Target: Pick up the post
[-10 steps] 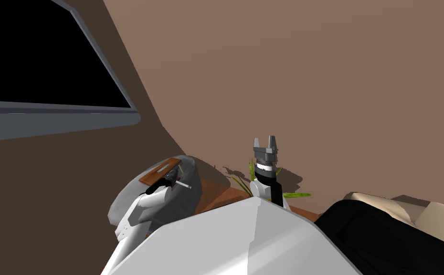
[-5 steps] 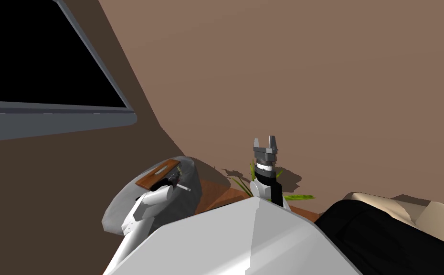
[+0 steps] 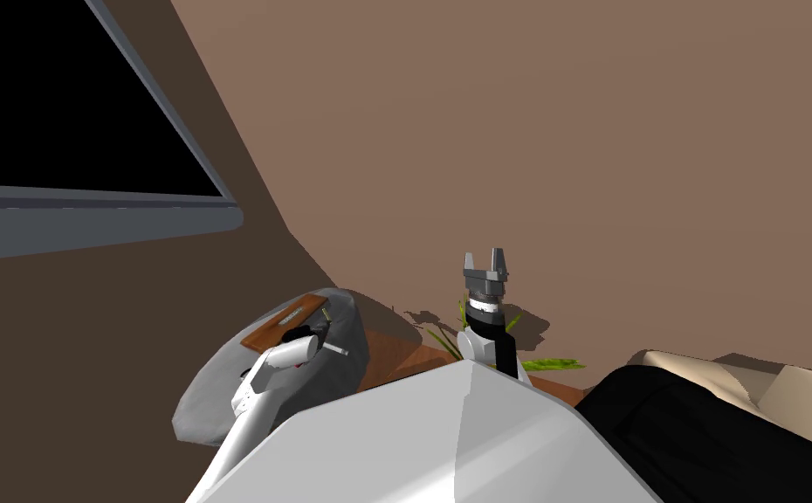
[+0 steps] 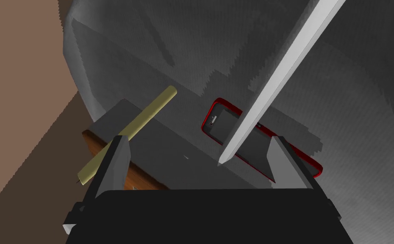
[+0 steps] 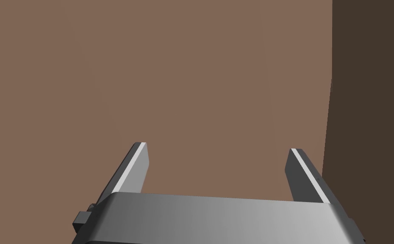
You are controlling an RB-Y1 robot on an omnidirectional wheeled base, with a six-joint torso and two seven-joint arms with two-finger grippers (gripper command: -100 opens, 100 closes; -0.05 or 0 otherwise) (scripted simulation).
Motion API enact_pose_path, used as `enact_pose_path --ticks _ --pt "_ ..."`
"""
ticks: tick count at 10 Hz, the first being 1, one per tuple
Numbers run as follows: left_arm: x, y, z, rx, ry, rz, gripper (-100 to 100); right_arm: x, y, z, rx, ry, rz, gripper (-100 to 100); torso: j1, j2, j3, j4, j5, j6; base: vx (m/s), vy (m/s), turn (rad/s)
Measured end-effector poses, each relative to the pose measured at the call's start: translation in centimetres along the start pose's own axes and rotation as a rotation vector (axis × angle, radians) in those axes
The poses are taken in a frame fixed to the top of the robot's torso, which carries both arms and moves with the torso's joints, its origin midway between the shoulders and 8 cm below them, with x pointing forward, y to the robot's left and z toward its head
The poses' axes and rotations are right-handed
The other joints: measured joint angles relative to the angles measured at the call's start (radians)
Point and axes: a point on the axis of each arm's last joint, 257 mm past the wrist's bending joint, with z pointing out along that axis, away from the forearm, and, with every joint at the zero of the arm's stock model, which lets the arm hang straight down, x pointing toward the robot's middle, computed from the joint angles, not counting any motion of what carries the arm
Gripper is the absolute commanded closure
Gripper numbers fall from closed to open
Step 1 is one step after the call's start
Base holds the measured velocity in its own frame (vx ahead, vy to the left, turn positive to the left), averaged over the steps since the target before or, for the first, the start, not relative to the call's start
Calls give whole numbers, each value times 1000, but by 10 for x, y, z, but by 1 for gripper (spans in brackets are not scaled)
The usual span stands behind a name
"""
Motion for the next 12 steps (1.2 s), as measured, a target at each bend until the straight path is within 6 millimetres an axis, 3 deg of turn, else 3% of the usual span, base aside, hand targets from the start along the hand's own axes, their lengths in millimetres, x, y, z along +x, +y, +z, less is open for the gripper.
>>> enact_pose_path --ticks 4,12 --pt "10 27 11 -128 52 43 -100 0 0 0 0 0 0 0 0 0 0 0 0 0 34 26 -29" --pt "29 73 12 -350 159 132 -100 0 0 0 0 0 0 0 1 1 0 0 0 0 32 30 -27"
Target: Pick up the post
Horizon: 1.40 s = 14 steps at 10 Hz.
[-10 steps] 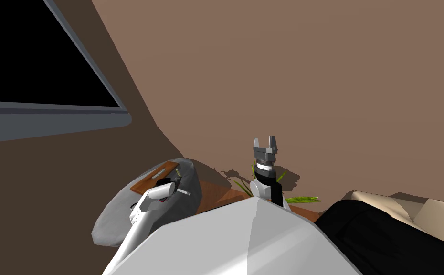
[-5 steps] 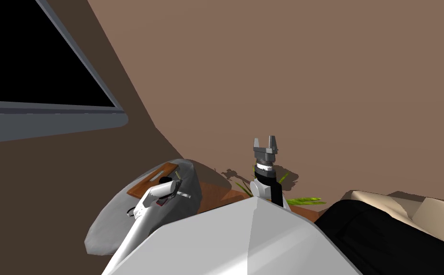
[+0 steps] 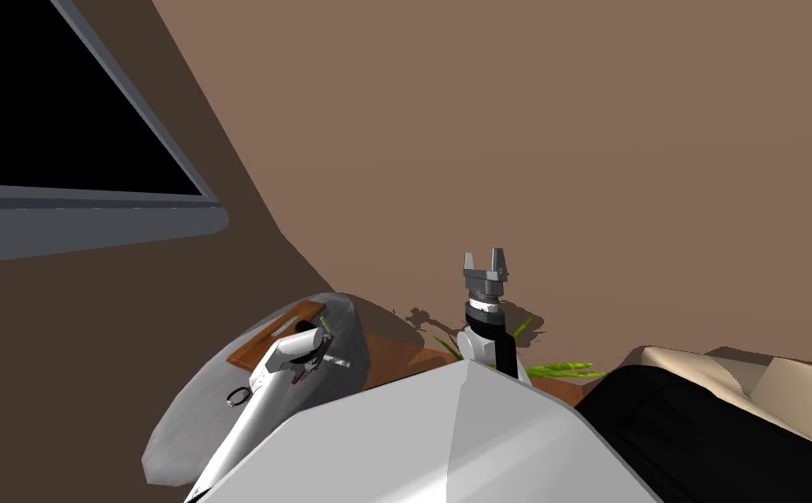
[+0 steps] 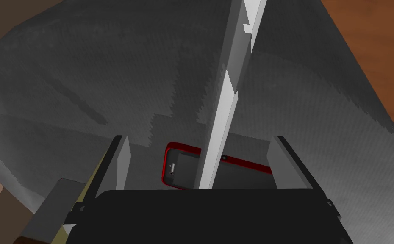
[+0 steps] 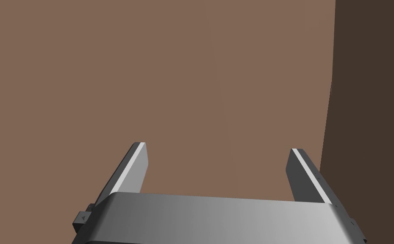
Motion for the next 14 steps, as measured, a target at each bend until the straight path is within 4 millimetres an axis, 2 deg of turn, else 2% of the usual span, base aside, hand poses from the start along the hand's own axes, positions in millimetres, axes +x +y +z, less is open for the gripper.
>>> enact_pose_path --ticks 5,6,7,14 --pt "12 24 4 -128 71 60 -100 0 0 0 0 0 0 0 0 0 0 0 0 0 29 31 -25" --pt "13 25 4 -132 73 62 0 0 0 0 0 0 0 0 -1 1 1 0 0 0 0 0 0" --pt "13 25 4 -131 73 62 -100 0 0 0 0 0 0 0 -2 2 1 0 0 0 48 -30 116" --pt "-4 43 14 -123 86 131 -100 0 0 0 0 0 0 0 -6 -2 -1 0 -1 0 68 -74 119"
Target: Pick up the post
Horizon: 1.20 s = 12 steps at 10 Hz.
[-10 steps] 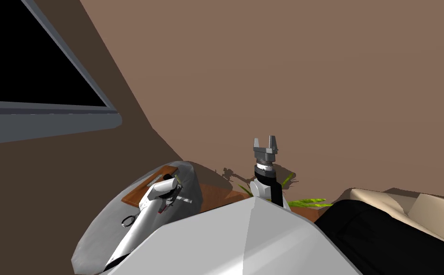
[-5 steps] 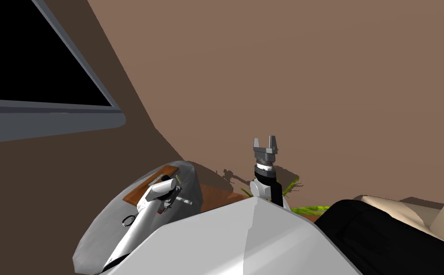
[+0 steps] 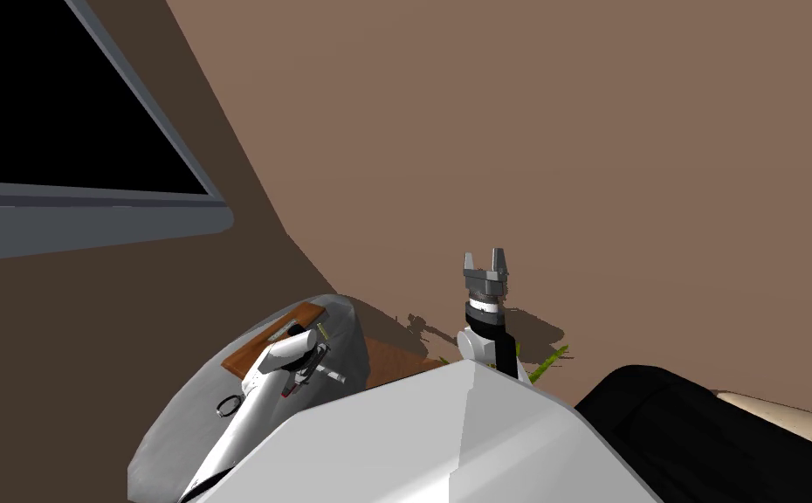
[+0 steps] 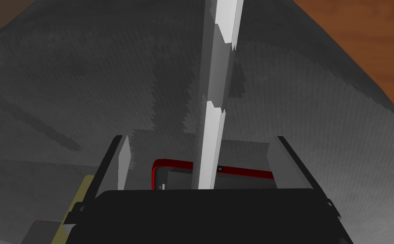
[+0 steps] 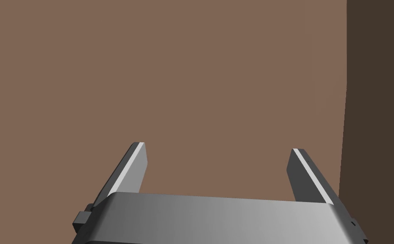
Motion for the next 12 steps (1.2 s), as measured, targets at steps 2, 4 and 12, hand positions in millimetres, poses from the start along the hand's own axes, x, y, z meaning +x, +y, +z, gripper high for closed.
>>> enact_pose_path --ticks 2,4,12 --pt "-5 7 3 2 1 20 -100 0 0 0 0 0 0 0 -1 0 0 0 0 0 54 -62 84" --pt "-9 15 7 4 5 42 -100 0 0 0 0 0 0 0 2 0 0 0 0 0 51 -34 100" --pt "-17 27 12 10 5 91 100 0 0 0 0 0 0 0 5 4 2 1 1 0 23 -22 42"
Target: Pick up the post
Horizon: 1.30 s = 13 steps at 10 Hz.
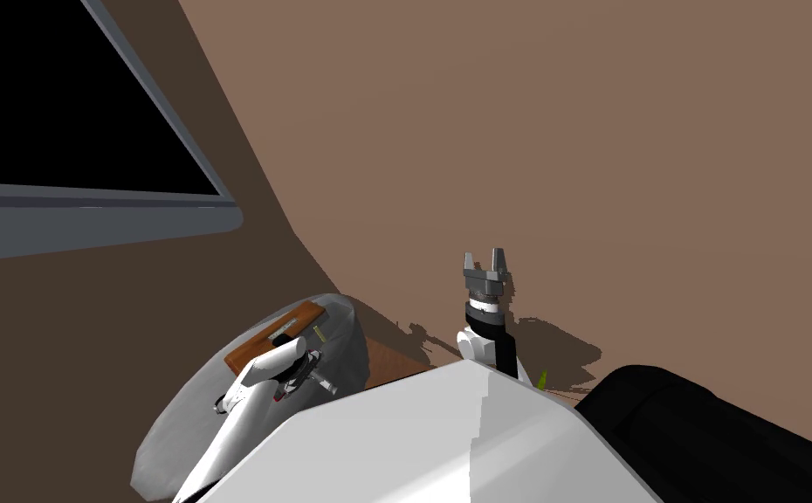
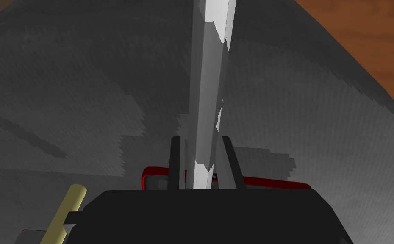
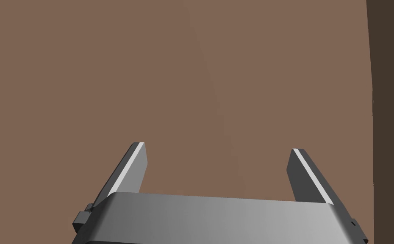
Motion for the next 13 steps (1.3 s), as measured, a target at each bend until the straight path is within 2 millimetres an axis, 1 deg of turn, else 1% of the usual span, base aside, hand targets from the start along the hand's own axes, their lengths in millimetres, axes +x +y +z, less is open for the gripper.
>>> enact_pose_path --ticks 1,2,3,5,8,13 --pt "0 0 0 0 0 0 100 0 0 0 0 0 0 0 0 0 0 0 0 0 0 0 0" --pt "0 0 0 0 0 0 0 0 0 0 0 0 0 0 0 0 0 0 0 0 0 0 0" --pt "0 0 0 0 0 0 100 0 0 0 0 0 0 0 0 0 0 0 0 0 -20 -2 -92" --pt "3 -7 -2 -2 -2 -14 100 0 0 0 0 0 0 0 1 3 2 1 0 1 -53 34 -126" --pt "7 -18 -7 -5 -3 -43 100 0 0 0 0 0 0 0 5 5 3 1 1 1 -68 79 -112" --pt "17 -33 -14 -11 -8 -97 100 0 0 0 0 0 0 0 4 4 2 1 0 0 -65 73 -117"
